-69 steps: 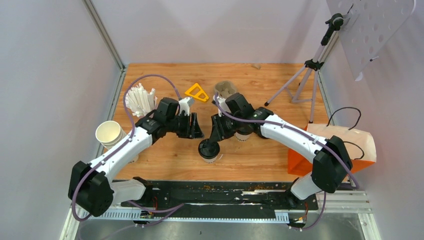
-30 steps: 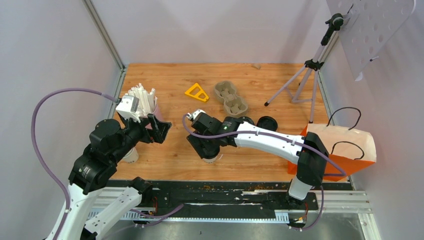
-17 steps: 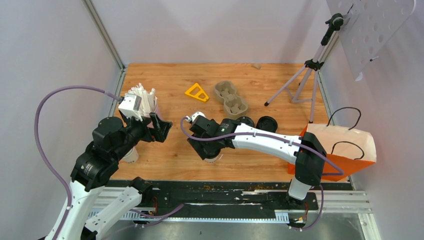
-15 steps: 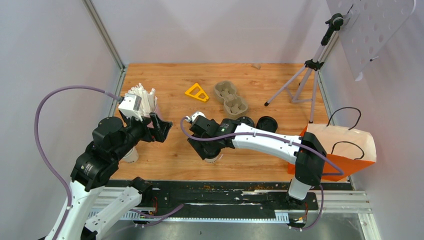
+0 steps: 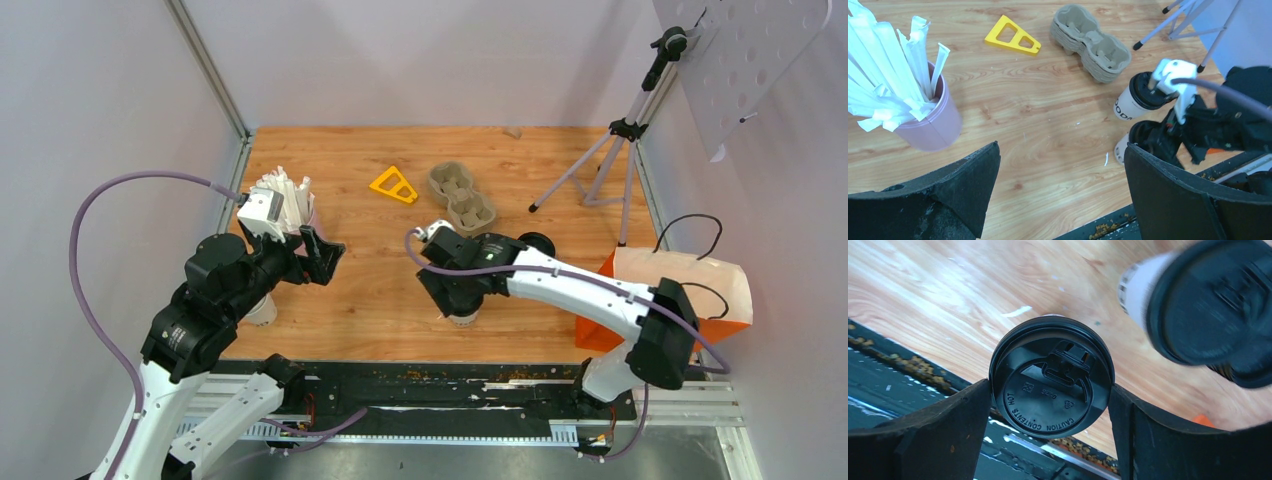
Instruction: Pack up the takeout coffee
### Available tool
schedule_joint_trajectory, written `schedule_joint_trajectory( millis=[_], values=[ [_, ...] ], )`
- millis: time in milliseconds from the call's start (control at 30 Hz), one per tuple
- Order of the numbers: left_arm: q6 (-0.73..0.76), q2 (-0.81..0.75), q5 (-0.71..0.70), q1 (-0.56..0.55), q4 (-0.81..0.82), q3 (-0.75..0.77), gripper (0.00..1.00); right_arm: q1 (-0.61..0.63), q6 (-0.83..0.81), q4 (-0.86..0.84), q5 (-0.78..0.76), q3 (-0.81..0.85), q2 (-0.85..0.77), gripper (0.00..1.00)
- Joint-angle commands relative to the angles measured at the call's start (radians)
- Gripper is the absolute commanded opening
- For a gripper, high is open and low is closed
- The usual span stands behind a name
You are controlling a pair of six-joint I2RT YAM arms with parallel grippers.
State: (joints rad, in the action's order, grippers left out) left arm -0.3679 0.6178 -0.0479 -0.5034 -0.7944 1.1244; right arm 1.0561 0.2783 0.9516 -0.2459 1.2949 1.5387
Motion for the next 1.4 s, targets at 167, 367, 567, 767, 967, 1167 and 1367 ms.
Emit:
schedule_joint_trajectory(
  millis=[167, 367, 567, 767, 967, 1167, 1367],
  values=[
    [0.014, 0.012, 0.016, 0.002, 0.031, -0.004, 1.0, -0.255, -0.053, 0.012, 0.01, -0.166, -0.235, 0.75],
    [0.009, 0.022, 0.026, 0.003, 0.034, -0.004, 1.0, -0.361, -0.086, -0.027, 0.063, -0.219, -0.251, 0.76],
    [0.009, 0.028, 0.028, 0.002, 0.029, 0.002, 1.0, -0.403, -0.09, -0.051, 0.092, -0.248, -0.251, 0.77],
    [0.014, 0.04, 0.023, 0.002, 0.023, 0.02, 1.0, -0.413, -0.098, -0.023, 0.106, -0.223, -0.256, 0.76],
    [0.015, 0.049, 0.028, 0.002, 0.019, 0.03, 1.0, -0.413, -0.093, 0.091, 0.105, -0.142, -0.246, 0.74],
    [0.011, 0.051, 0.035, 0.002, 0.017, 0.035, 1.0, -0.414, -0.099, 0.118, 0.126, -0.155, -0.238, 0.74],
    [0.012, 0.054, 0.036, 0.002, 0.017, 0.038, 1.0, -0.419, -0.104, 0.088, 0.141, -0.177, -0.222, 0.77]
  ],
)
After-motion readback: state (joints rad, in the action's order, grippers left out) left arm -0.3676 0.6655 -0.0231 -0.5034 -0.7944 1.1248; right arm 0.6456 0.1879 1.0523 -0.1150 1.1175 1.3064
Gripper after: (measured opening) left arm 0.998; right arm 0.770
